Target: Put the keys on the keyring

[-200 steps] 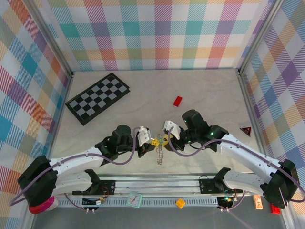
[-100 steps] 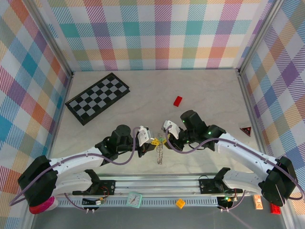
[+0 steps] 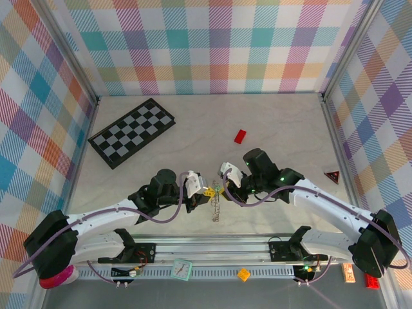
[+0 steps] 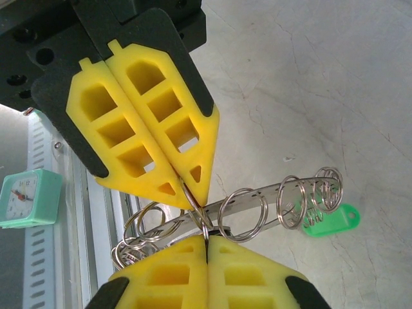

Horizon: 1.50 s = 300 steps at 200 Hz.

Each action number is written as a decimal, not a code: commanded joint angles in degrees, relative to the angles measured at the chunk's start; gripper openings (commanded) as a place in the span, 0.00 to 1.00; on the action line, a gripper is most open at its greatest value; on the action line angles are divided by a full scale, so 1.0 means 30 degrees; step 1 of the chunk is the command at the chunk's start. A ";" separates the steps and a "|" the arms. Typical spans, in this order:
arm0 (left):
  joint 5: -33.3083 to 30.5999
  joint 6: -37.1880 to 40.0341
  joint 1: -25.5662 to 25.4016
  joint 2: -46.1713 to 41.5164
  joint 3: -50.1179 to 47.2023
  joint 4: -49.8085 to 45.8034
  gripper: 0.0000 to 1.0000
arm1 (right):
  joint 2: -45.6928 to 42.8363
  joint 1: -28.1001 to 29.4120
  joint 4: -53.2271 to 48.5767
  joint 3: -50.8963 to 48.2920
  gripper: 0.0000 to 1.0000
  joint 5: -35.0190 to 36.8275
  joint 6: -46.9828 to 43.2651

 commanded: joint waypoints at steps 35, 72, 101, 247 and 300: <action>0.0607 -0.0270 0.0139 -0.0386 -0.0151 0.2595 0.00 | 0.0899 -0.0035 0.0149 -0.0300 0.00 -0.0722 -0.0292; 0.0525 -0.0480 0.0160 -0.0232 -0.0505 0.3273 0.00 | -0.0198 -0.0086 0.0843 -0.0935 0.09 0.0136 -0.0372; 0.0805 -0.0653 0.0139 -0.0181 -0.0792 0.3791 0.00 | -0.2170 -0.0145 0.3069 -0.2480 0.16 0.0721 -0.1228; 0.1031 -0.0250 0.0161 -0.0057 -0.0919 0.3986 0.00 | -0.3444 -0.0145 0.2635 -0.3093 0.24 0.2051 -0.3189; 0.0803 -0.0045 0.0152 -0.0189 -0.0868 0.3677 0.00 | -0.4286 -0.0131 0.1137 -0.2301 0.26 0.2391 -0.2892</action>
